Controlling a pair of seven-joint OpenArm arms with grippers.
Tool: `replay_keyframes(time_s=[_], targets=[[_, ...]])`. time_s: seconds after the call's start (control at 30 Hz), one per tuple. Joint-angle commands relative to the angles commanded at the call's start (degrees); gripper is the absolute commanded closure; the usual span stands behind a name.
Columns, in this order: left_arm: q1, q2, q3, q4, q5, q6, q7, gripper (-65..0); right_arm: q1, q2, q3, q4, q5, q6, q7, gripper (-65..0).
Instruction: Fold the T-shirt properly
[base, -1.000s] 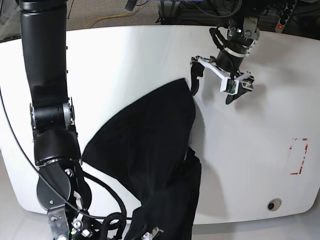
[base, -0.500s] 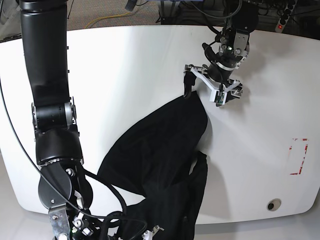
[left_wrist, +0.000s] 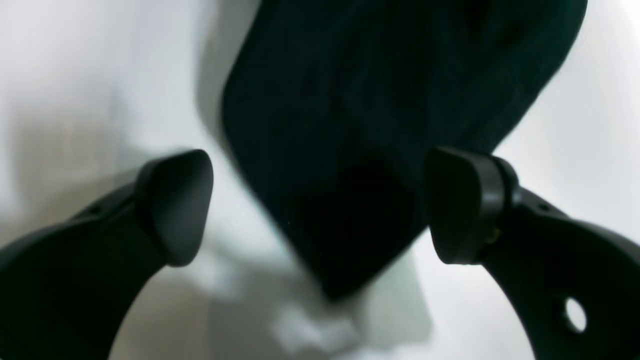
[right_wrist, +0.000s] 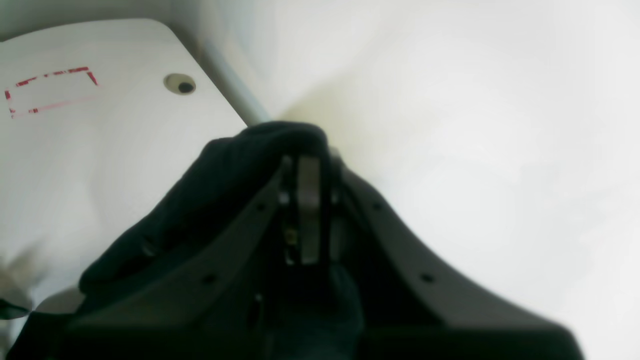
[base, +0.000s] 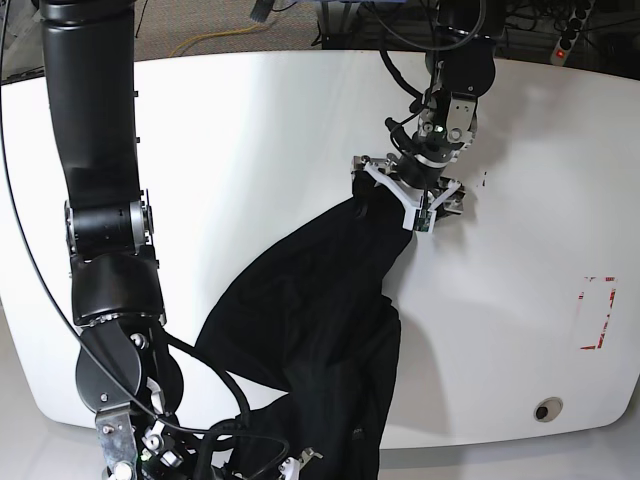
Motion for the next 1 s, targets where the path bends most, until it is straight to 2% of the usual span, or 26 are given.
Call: replay_keyframes(time_s=[0.1,0.13,0.17,0.37,0.4,0.47,0.53,0.6,0.7,0.87,1.0], targets=[[-1.23,0.53,1.67,-2.29,0.0,0.0,0.0,-63.7,-0.09,0.0,0.0,0.0,0.0,0.0,0.0,0.0],[-1.58,0.53,1.85,-2.9,0.0,0.0,0.0,-62.6,-0.09,0.09,0.0,0.0,0.0,0.0,0.0,0.0],[-1.85,0.62,1.93,-3.87,0.0,0.0,0.0,-58.6,-0.09,0.09,0.09,0.0,0.0,0.0,0.0,0.0],[-3.43,0.7,1.67,-8.26,-0.09,0.0,0.0,-23.1,-0.09,0.62,0.44,0.0,0.0,0.0,0.0,0.0],[-3.43,0.7,1.58,-8.0,-0.09,0.09,0.0,-14.2,-0.26,0.62,1.32,0.0,-0.09,0.0,0.0,0.0],[-3.25,0.7,1.58,-6.95,-0.09,0.26,0.0,-1.3,-1.14,0.62,2.9,0.0,-0.26,0.0,0.0,0.0],[-2.99,0.44,1.58,-4.84,0.0,0.35,0.09,0.0,-1.49,0.7,4.48,0.0,-0.53,0.0,0.0,0.0],[-2.29,0.18,1.41,-2.11,0.18,0.35,0.18,-1.5,-1.58,1.93,5.01,-0.09,-0.53,0.0,0.0,0.0],[-0.44,-3.16,1.41,2.99,0.18,0.35,0.26,-1.5,-1.93,3.08,5.19,-0.09,-0.44,0.0,0.0,0.0],[-0.18,-7.21,-1.05,12.48,0.0,0.35,7.74,-1.5,-2.29,5.8,6.68,-0.18,-0.62,-0.09,0.0,0.0],[-0.26,-8.88,-5.01,19.08,0.35,0.09,10.11,-1.5,-2.02,6.51,8.26,-2.9,-0.7,-0.09,0.0,0.0]])
